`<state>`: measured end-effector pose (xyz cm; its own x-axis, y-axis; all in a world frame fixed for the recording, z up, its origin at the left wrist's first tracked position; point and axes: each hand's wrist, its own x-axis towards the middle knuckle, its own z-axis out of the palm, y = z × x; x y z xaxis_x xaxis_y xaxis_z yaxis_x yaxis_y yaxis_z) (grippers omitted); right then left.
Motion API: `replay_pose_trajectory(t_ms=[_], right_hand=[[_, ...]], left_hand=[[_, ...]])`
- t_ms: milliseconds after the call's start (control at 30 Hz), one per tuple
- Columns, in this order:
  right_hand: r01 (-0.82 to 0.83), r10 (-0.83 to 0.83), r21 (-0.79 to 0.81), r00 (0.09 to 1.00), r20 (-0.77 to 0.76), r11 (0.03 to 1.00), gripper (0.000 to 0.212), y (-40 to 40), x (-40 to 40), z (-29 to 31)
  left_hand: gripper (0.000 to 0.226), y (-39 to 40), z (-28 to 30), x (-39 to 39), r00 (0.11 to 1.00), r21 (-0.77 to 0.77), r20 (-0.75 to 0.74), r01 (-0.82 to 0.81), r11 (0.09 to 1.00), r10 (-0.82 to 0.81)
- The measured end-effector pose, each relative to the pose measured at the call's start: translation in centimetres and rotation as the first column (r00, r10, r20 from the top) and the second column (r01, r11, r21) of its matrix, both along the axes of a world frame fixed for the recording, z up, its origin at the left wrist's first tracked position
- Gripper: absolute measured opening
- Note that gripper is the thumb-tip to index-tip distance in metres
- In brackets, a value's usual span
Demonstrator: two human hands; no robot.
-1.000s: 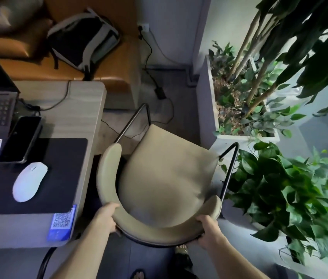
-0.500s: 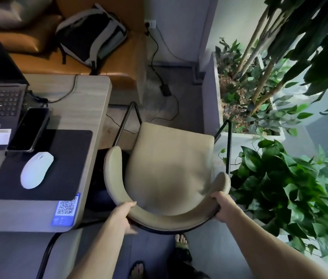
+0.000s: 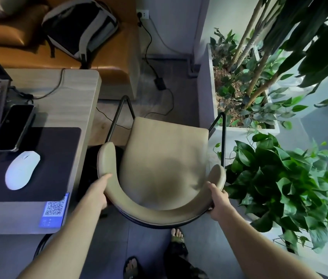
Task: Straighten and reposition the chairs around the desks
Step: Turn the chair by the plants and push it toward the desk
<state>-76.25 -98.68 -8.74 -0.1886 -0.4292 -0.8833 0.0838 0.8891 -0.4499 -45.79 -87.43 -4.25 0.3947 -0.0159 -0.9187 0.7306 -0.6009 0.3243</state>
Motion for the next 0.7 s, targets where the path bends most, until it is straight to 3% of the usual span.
replay_pose_trajectory(t_ms=[200, 333, 700], right_hand=[[-0.003, 0.002, 0.008, 0.999, 0.053, 1.0, 0.089, 3.3, 1.1, -0.6], [-0.013, 0.011, 0.025, 0.998, 0.055, 1.0, 0.051, 2.3, 0.6, -1.3], [-0.144, 0.143, -0.03, 0.989, -0.035, 0.989, 0.033, -2.9, -2.6, -2.0]], left_hand=[[0.074, -3.0, -1.5, 4.0, 0.978, 0.012, 0.083, 0.19, 0.982, -0.19], [0.062, -3.5, -1.9, 4.6, 0.955, 0.035, 0.072, 0.286, 0.958, -0.287], [0.045, 0.2, -2.8, 0.2, 0.961, 0.035, 0.037, 0.271, 0.962, -0.272]])
